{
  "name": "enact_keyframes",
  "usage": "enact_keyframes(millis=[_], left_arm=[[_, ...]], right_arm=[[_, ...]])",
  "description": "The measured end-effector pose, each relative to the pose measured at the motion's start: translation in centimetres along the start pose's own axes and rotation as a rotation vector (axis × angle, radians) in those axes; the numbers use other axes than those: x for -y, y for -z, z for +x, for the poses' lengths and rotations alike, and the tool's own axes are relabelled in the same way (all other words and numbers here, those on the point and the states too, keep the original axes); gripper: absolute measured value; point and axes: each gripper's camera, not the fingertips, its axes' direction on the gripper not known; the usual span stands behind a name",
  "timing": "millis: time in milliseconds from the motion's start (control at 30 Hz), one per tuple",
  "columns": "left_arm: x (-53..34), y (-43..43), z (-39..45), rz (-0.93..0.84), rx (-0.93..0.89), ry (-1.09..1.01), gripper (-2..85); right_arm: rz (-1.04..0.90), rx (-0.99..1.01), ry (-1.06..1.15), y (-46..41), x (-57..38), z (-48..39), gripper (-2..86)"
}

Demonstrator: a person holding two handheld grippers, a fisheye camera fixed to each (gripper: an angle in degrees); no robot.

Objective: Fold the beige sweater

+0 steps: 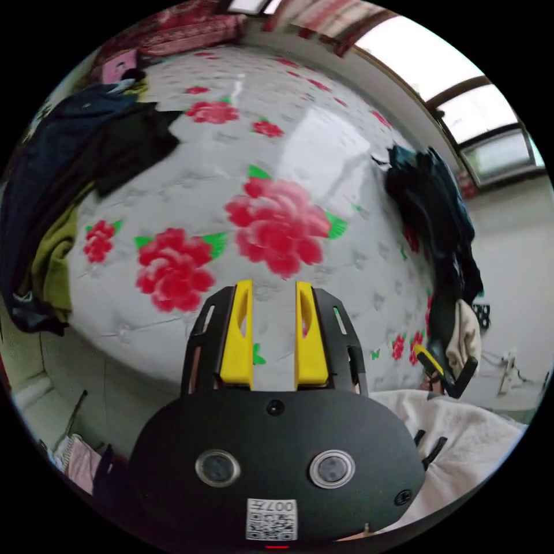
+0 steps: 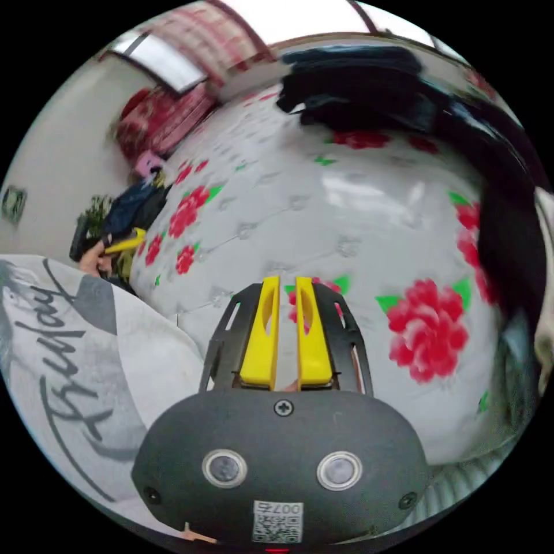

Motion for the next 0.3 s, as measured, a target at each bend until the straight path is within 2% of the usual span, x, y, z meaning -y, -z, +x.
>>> enact_keyframes(millis=[67,167,300], left_arm=[[-0.2,2.2,-2.7,0.061,0.04,0.053,10.4],[0.1,6.3,-6.3,0.19,0.131,0.08,10.1],[2.0,11.3,-12.2,0.339,0.264,0.15,10.5]], right_arm=[[-0.113,-0.037,0.201,-3.3,3.7,-6.4,5.7],[-0.194,-0.102,0.385,-6.4,5.8,-13.5,5.1],[-0.373,-0.244,0.527,-11.4,5.8,-19.2,4.1]])
